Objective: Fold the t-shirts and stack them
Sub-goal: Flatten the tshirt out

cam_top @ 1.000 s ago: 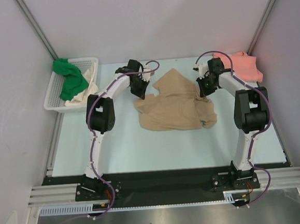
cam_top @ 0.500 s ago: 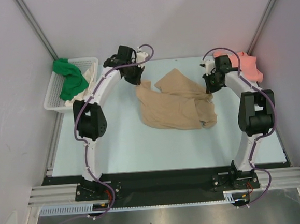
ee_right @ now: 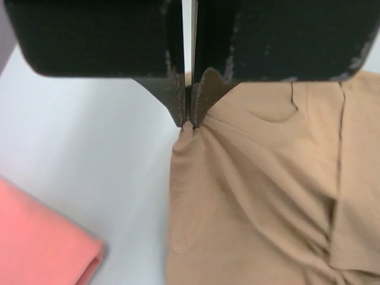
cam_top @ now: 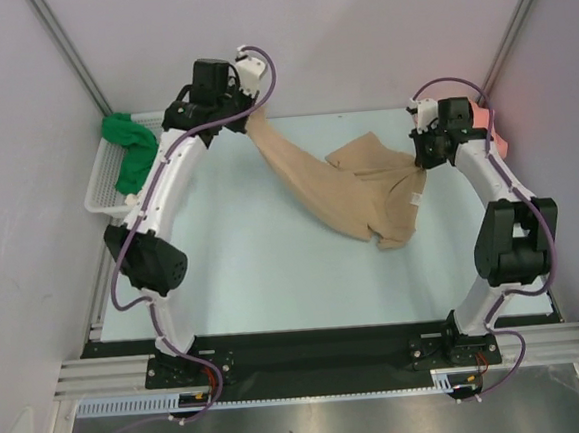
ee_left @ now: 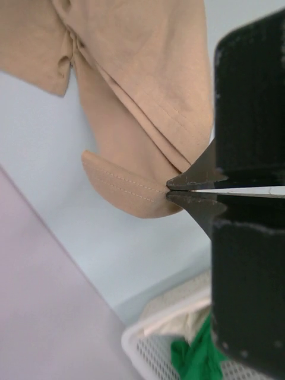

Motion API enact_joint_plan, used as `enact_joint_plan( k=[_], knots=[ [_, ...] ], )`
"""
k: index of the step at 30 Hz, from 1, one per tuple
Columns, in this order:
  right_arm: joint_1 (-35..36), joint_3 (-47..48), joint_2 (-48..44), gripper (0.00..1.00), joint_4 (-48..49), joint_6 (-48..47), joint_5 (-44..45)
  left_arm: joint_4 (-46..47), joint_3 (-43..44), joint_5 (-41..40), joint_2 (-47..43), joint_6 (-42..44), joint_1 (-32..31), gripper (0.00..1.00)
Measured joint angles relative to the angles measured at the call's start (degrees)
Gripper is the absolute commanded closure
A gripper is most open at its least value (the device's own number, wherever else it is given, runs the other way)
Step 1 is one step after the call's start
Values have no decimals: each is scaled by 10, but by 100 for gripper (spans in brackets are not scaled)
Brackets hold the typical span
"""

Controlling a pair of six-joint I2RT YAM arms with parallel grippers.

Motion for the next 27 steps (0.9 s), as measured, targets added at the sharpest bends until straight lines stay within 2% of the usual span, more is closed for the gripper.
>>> enact_joint_plan(
  k=[5, 7, 9, 11, 12, 13, 15, 17, 21, 24, 27],
  knots=[
    [-1, -66, -92, 100, 1, 0, -2, 50, -103, -37, -124, 23, 0, 100],
    [-5, -98, -136, 100, -1, 0, -6, 52, -140, -50, -175, 32, 0, 85],
    [-14, -123, -168, 100, -2, 0, -12, 57, -142, -66, -196, 40, 0, 60],
    [-24, -139, -181, 100, -3, 5, -19, 64, -139, -83, -200, 44, 0, 55],
    [-28, -142, -180, 100, -2, 7, -23, 67, -137, -90, -196, 46, 0, 42],
    [-31, -144, -174, 100, -2, 10, -28, 68, -134, -93, -189, 50, -2, 34],
    [-34, -143, -156, 100, -1, 14, -35, 64, -120, -96, -164, 52, -9, 24],
    [-34, -138, -134, 100, -2, 15, -40, 57, -91, -99, -127, 58, -28, 24],
    [-33, -104, -87, 100, -5, 15, -49, 31, -47, -81, -51, 60, -85, 29],
    [-33, -83, -72, 100, -2, 17, -56, 8, -48, -51, -5, 50, -116, 35],
    [-33, -73, -67, 100, 1, 19, -65, -6, -63, -47, 28, 45, -119, 38]
  ],
)
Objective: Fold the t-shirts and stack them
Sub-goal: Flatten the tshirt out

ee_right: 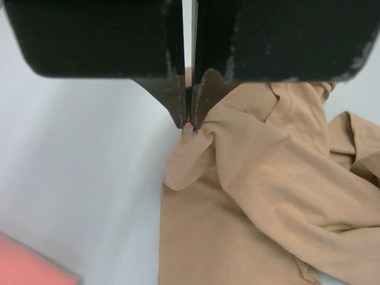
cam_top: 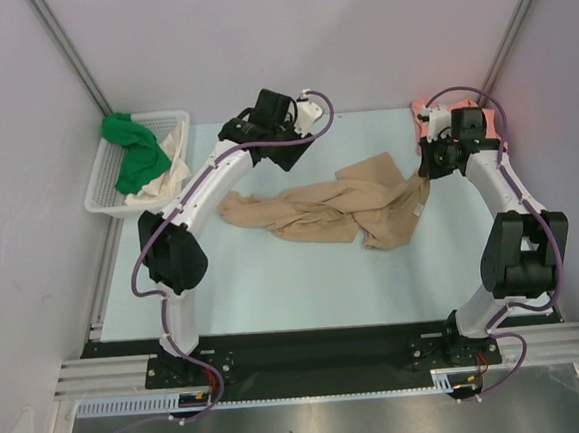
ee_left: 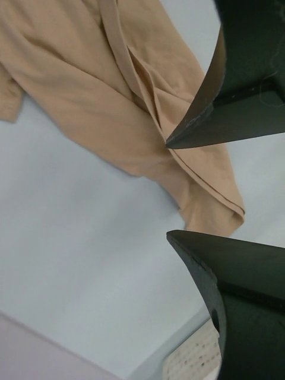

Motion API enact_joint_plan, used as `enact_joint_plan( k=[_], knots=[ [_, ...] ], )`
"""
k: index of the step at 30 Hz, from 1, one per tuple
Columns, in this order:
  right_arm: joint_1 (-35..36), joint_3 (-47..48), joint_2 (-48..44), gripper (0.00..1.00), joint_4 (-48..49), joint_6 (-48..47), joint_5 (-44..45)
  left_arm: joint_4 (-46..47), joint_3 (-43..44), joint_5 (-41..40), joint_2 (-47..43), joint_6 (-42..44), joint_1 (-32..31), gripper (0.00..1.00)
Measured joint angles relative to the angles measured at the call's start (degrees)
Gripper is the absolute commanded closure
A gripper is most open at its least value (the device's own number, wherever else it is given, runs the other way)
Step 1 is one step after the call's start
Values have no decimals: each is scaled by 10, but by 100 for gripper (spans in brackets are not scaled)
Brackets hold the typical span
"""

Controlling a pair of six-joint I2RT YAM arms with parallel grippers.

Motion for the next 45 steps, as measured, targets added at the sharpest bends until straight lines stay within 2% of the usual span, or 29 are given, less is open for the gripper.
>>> enact_joint_plan(
  k=[7, 14, 16, 26, 37, 45],
  knots=[
    [0, 4, 19, 100, 1, 3, -13, -16, -54, -3, 16, -3, 50, 38],
    [0, 4, 42, 100, 11, 22, -24, -8, -53, -34, 41, -10, 64, 51],
    [0, 4, 44, 100, 12, 22, -25, -7, -49, -36, 64, -19, 76, 51],
    [0, 4, 45, 100, 12, 21, -24, -14, -33, -37, 169, -39, 196, 50],
    [21, 4, 45, 100, 10, 8, -8, -20, 8, -7, 209, -40, 207, 57],
    [24, 4, 46, 100, 9, 0, 5, -25, 8, 2, 217, -41, 213, 54]
  ],
)
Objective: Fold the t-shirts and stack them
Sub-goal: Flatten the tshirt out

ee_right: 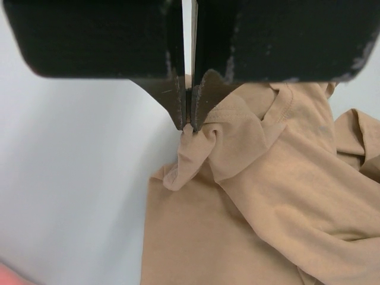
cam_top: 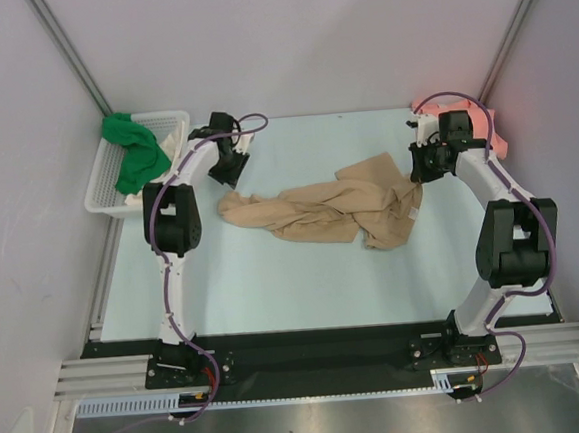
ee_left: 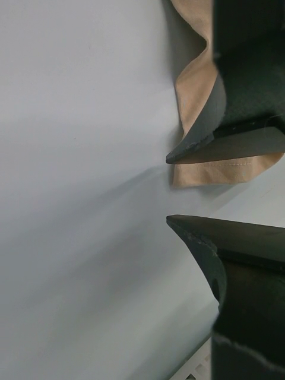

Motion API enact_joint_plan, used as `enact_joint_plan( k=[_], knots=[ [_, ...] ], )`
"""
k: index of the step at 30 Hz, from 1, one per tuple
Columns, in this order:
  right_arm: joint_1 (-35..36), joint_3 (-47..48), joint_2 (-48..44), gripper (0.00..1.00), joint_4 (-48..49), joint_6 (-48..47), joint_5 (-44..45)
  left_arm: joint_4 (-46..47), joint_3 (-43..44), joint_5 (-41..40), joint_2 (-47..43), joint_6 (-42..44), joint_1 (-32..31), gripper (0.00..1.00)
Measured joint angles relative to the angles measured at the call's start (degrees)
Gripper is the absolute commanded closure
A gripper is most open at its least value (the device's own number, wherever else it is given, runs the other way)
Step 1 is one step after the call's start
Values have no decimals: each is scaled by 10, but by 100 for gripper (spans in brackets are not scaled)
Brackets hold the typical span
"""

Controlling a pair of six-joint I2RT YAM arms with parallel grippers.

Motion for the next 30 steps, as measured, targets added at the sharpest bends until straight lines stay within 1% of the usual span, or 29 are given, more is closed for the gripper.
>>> enact_joint_plan(
  k=[14, 16, 18, 23, 24, 26, 27, 28, 30],
  knots=[
    [0, 0, 14, 100, 0, -1, 5, -3, -24, 19, -2, -6, 4, 57],
    [0, 0, 17, 100, 0, -1, 5, -2, -26, 20, -2, -8, 5, 59],
    [0, 0, 21, 100, 0, -1, 5, -1, -28, 23, -3, -8, 5, 59],
    [-1, 0, 26, 100, 0, -1, 5, 9, -53, 29, -16, -8, 6, 66],
    [-1, 0, 27, 100, 0, -1, 5, 10, -57, 30, -18, -8, 6, 68],
    [-3, 0, 27, 100, 0, -1, 5, 15, -67, 32, -24, -9, 6, 75],
    [-3, 0, 28, 100, 0, 0, 5, 15, -70, 34, -25, -9, 7, 81],
    [-3, 0, 28, 100, 0, 0, 5, 14, -71, 37, -26, -10, 7, 98],
    [-3, 0, 28, 100, 0, 0, 5, 11, -71, 39, -26, -12, 6, 100]
  ],
)
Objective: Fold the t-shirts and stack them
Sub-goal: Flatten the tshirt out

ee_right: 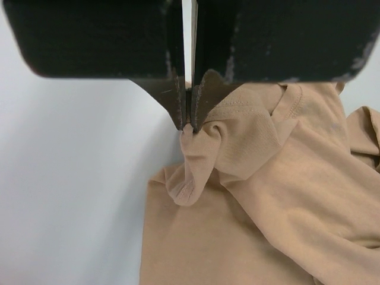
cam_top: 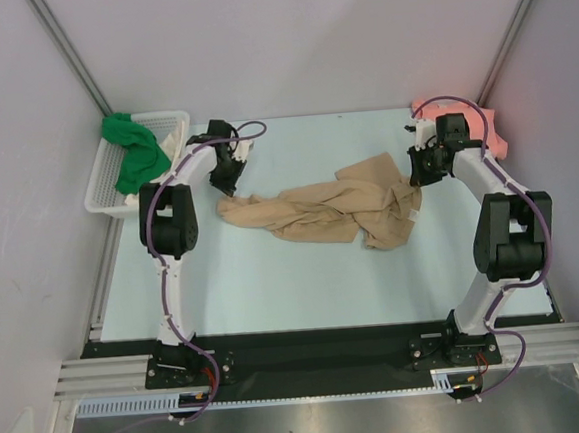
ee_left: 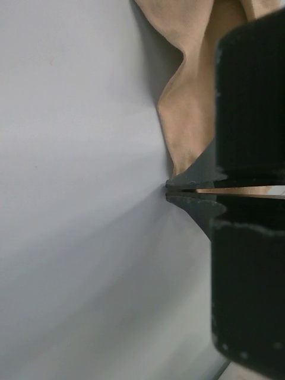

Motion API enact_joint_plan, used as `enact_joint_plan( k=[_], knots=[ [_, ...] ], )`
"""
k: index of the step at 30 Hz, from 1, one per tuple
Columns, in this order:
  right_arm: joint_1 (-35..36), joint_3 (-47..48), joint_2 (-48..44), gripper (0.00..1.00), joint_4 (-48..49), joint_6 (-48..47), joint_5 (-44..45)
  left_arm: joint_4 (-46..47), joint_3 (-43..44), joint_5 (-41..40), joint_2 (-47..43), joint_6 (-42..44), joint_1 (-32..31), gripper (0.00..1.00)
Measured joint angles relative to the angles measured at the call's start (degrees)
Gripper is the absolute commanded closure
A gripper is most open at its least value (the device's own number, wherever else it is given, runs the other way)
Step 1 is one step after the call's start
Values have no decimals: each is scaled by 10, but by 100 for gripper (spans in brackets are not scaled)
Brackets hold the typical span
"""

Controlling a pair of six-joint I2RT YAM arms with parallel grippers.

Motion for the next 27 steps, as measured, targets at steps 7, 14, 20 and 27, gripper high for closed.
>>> enact_joint_plan(
  k=[7, 14, 20, 27],
  knots=[
    [-10, 0, 2, 100, -2, 0, 9, 0, 0, -7, -2, 0, 0, 100],
    [-28, -47, -10, 86, -24, -19, 6, 5, 2, -50, -17, -1, 1, 100],
    [-28, -62, -10, 46, -72, -36, -18, 12, 27, -65, -34, 0, -4, 99],
    [-25, 166, 93, 51, -58, -36, -40, 14, 30, -68, -37, 0, -24, 100]
  ],
)
